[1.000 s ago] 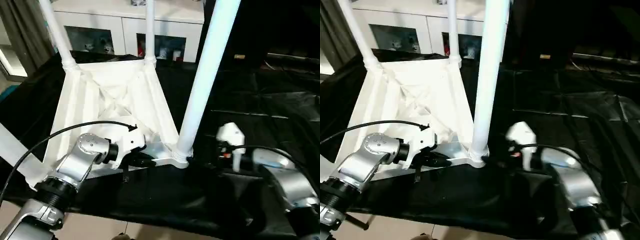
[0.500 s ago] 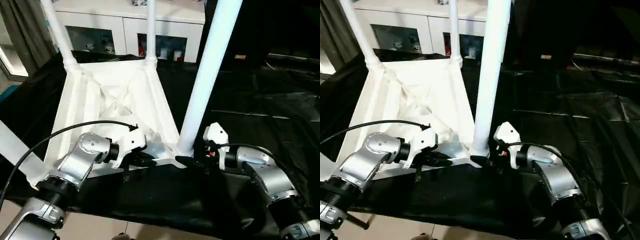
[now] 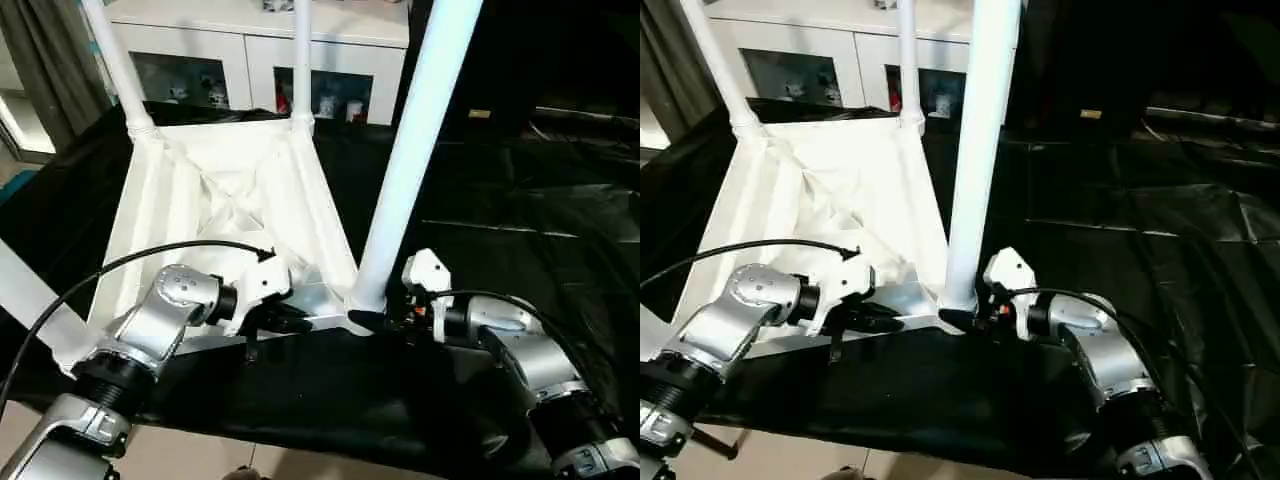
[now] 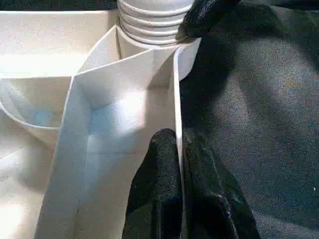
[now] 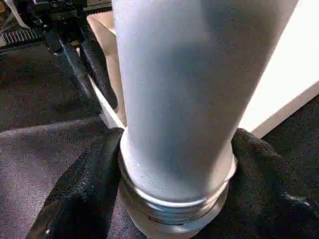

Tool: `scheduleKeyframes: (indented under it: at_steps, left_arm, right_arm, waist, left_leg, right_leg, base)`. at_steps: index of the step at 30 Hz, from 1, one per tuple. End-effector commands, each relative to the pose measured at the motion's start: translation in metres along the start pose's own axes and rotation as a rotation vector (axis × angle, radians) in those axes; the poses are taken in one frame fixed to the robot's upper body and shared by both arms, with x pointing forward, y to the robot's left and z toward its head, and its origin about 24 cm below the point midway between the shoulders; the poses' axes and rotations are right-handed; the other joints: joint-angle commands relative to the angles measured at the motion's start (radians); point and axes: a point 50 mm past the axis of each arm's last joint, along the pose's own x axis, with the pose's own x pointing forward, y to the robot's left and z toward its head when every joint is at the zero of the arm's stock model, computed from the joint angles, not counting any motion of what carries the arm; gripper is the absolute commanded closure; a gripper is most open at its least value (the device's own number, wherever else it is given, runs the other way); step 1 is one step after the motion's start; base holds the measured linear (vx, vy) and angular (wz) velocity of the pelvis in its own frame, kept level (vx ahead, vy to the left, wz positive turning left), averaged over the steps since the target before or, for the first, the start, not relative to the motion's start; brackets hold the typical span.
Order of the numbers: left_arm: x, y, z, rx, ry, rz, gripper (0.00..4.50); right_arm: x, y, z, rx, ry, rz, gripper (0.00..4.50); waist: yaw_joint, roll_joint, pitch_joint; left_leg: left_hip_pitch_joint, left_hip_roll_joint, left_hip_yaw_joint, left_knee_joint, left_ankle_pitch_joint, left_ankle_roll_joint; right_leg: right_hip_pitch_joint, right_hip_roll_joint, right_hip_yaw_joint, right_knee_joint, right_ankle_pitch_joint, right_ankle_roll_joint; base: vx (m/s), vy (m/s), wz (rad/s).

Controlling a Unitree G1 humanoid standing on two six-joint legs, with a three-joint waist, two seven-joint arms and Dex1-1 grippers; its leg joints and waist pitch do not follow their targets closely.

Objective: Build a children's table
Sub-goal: Rotate leg to tighten

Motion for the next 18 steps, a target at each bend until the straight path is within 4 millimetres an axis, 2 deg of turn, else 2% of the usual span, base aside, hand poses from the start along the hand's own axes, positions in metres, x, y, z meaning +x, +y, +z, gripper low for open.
scheduleKeyframes:
  at_steps: [1,5,6,9,10,11,12,14,15,16,17,18]
  left_arm:
    - [0.002,-0.003,-0.004,-0.003,0.016,-0.035,4.5]
    - [0.002,-0.002,-0.006,-0.015,0.021,-0.023,4.5]
    - [0.004,0.001,-0.007,-0.023,0.024,0.011,4.5]
    - [0.011,0.009,-0.007,-0.048,0.035,0.104,4.5]
    - [0.019,0.018,-0.003,-0.083,0.018,0.194,4.5]
    - [0.023,0.021,-0.001,-0.098,0.01,0.227,4.5]
    - [0.023,0.021,-0.001,-0.098,0.01,0.227,4.5]
    - [0.032,0.027,0.005,-0.111,0.019,0.303,4.5]
    - [0.033,0.028,0.006,-0.113,0.019,0.316,4.5]
    - [0.044,0.033,0.013,-0.131,0.017,0.394,4.5]
    - [0.046,0.034,0.015,-0.135,0.015,0.408,4.5]
    - [0.053,0.036,0.019,-0.149,0.011,0.453,4.5]
  right_arm:
    - [0.0,-0.004,0.007,-0.02,-0.016,-0.001,1.73]
    - [0.0,-0.005,0.004,-0.006,-0.015,-0.026,1.74]
    - [0.001,-0.009,0.002,0.01,-0.011,-0.083,1.74]
    - [0.005,-0.019,-0.006,0.07,-0.01,-0.252,1.75]
    - [0.011,-0.023,-0.012,0.136,-0.014,-0.374,1.75]
    - [0.014,-0.024,-0.014,0.158,-0.012,-0.418,1.75]
    - [0.014,-0.024,-0.014,0.158,-0.012,-0.418,1.75]
    - [0.022,-0.028,-0.019,0.189,0.022,-0.562,1.75]
    - [0.023,-0.028,-0.019,0.194,0.026,-0.583,1.75]
    - [0.032,-0.03,-0.02,0.233,0.046,-0.701,1.75]
    - [0.034,-0.03,-0.02,0.236,0.051,-0.715,1.75]
    - [0.041,-0.03,-0.019,0.243,0.067,-0.755,1.75]
  waist:
    - [-0.001,0.0,-0.057]
    - [-0.003,0.001,-0.057]
    - [-0.002,0.001,-0.056]
    - [-0.009,0.003,-0.053]
    - [-0.012,0.002,-0.051]
    - [-0.014,0.004,-0.051]
    - [-0.014,0.002,-0.052]
    - [-0.013,0.008,-0.054]
    - [-0.014,0.007,-0.053]
    - [-0.014,0.004,-0.055]
    - [-0.013,0.007,-0.056]
    - [-0.015,0.005,-0.057]
  left_leg:
    - [0.012,0.05,-0.015,-0.08,-0.189,0.026]
    - [0.012,0.05,-0.015,-0.082,-0.197,0.024]
    - [0.013,0.05,-0.015,-0.082,-0.201,0.023]
    - [0.016,0.048,-0.016,-0.088,-0.25,-0.008]
    - [0.018,0.048,-0.015,-0.088,-0.259,-0.02]
    - [0.018,0.048,-0.018,-0.091,-0.276,-0.034]
    - [0.017,0.047,-0.02,-0.091,-0.275,-0.037]
    - [0.016,0.046,-0.019,-0.09,-0.258,-0.034]
    - [0.015,0.045,-0.018,-0.09,-0.255,-0.034]
    - [0.015,0.043,-0.018,-0.089,-0.249,-0.034]
    - [0.016,0.042,-0.017,-0.089,-0.243,-0.037]
    - [0.016,0.043,-0.017,-0.089,-0.237,-0.038]
  right_leg:
    - [0.037,-0.06,0.031,-0.072,-0.064,-0.271]
    - [0.036,-0.06,0.031,-0.074,-0.074,-0.271]
    - [0.036,-0.06,0.031,-0.074,-0.08,-0.27]
    - [0.031,-0.062,0.031,-0.083,-0.175,-0.258]
    - [0.028,-0.062,0.033,-0.087,-0.201,-0.248]
    - [0.029,-0.064,0.033,-0.088,-0.228,-0.238]
    - [0.03,-0.063,0.033,-0.089,-0.234,-0.232]
    - [0.029,-0.062,0.034,-0.088,-0.201,-0.225]
    - [0.028,-0.061,0.035,-0.089,-0.197,-0.222]
    - [0.03,-0.061,0.034,-0.089,-0.196,-0.219]
    - [0.028,-0.062,0.035,-0.09,-0.2,-0.217]
    - [0.029,-0.061,0.035,-0.09,-0.195,-0.218]
  base:
    - [0.0,0.0,0.0]
    - [0.0,0.0,0.0]
    - [0.0,0.0,0.0]
    - [0.0,0.0,0.0]
    - [0.0,0.0,0.0]
    - [0.0,0.0,0.0]
    - [0.0,0.0,0.0]
    - [0.0,0.0,0.0]
    - [0.0,0.0,0.0]
    - [0.0,0.0,0.0]
    - [0.0,0.0,0.0]
    - [0.0,0.0,0.0]
